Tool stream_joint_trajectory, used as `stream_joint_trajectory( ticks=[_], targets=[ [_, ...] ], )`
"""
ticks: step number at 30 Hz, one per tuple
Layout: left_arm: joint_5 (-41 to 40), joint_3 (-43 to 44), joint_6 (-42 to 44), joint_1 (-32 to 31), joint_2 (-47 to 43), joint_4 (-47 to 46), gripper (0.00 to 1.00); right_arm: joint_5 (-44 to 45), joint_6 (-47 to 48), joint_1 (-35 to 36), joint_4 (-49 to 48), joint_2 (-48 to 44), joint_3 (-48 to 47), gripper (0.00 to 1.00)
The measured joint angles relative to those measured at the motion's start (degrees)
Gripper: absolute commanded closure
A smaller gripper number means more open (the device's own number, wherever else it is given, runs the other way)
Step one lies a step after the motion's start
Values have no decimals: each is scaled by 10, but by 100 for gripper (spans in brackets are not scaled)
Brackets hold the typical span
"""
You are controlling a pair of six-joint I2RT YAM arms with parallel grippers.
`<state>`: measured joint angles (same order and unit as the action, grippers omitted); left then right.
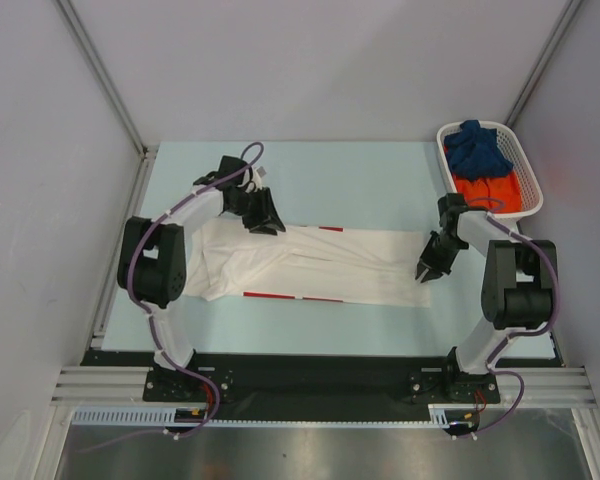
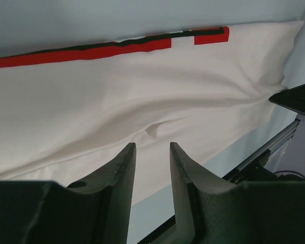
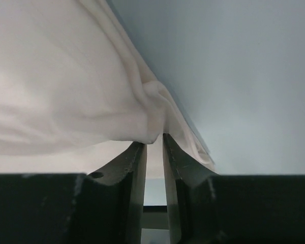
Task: Fold and stack the t-shirts
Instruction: Fold the tshirt
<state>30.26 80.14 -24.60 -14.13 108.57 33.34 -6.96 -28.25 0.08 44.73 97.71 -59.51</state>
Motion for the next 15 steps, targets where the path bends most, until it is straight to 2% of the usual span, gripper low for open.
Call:
stream_joint_trajectory(
  ticks=[5, 12, 15],
  targets=[
    [12, 3, -17, -14, 34, -17, 65, -17, 2, -7, 22, -17, -32, 76],
    [14, -37, -23, -15, 40, -27, 66, -42, -1, 40, 2, -20, -110, 75],
    [4, -41, -18, -15, 38, -13, 59, -48, -1, 42, -14, 19, -125, 74]
  ],
)
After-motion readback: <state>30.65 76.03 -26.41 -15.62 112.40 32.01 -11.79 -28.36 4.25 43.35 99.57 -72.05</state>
